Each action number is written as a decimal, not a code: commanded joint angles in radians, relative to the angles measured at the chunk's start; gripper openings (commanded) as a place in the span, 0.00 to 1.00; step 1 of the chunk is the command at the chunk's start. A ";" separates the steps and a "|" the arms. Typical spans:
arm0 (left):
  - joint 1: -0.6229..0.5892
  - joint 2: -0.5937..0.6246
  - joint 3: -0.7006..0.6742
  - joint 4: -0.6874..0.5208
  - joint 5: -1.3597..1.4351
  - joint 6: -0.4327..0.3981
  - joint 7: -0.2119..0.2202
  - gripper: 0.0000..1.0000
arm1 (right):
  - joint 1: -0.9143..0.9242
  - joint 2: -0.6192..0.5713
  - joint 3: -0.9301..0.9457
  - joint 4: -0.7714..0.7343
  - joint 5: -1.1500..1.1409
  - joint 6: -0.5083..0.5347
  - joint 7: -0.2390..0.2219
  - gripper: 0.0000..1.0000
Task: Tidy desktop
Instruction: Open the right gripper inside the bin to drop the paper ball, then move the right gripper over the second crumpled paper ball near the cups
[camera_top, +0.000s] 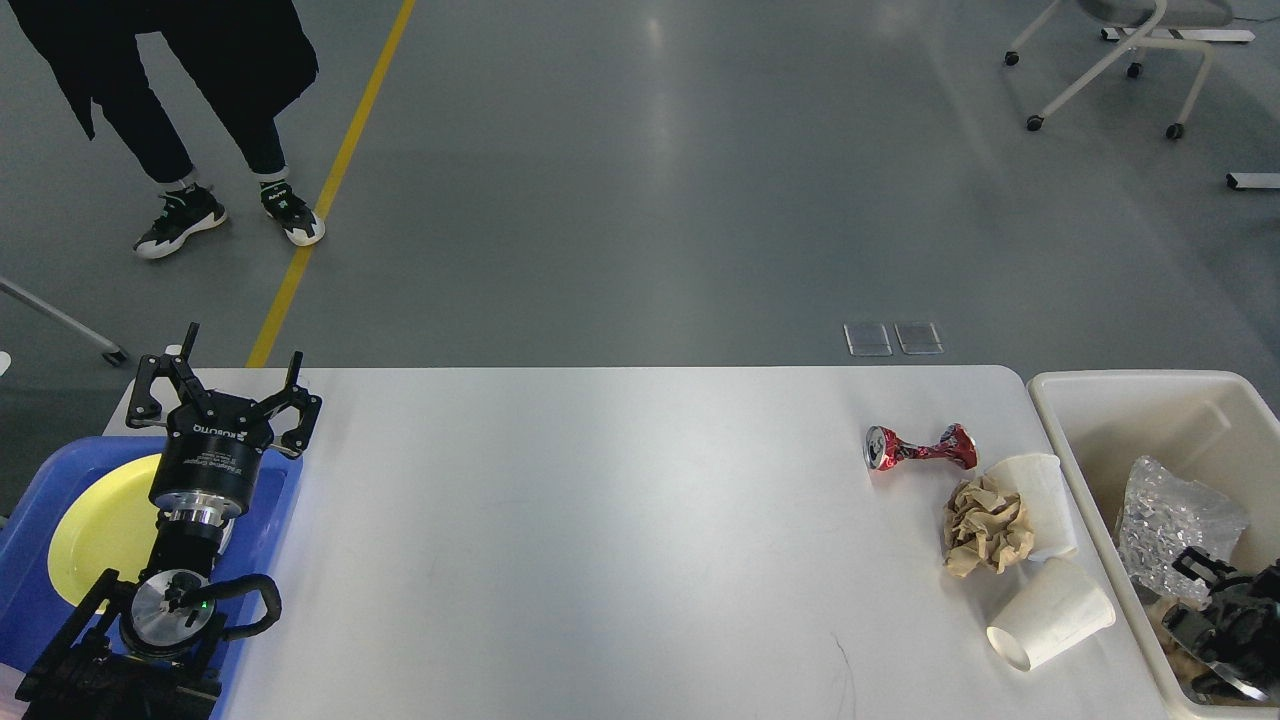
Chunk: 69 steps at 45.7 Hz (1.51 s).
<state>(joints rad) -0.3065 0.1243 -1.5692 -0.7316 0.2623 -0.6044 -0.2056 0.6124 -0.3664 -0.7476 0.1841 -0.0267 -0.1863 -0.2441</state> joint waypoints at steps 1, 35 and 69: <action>0.000 0.000 0.000 0.000 0.000 0.000 0.000 0.96 | 0.003 -0.002 -0.001 0.003 -0.007 0.001 0.000 1.00; 0.000 0.000 0.000 0.000 0.000 0.000 0.000 0.96 | 0.680 -0.255 -0.079 0.446 -0.343 0.503 -0.003 1.00; 0.000 0.000 0.000 0.000 0.000 0.000 -0.002 0.96 | 1.750 -0.138 -0.476 1.363 -0.072 1.022 -0.030 1.00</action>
<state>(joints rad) -0.3069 0.1243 -1.5694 -0.7316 0.2623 -0.6044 -0.2057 2.2867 -0.5064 -1.1833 1.4443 -0.1389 0.8493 -0.2584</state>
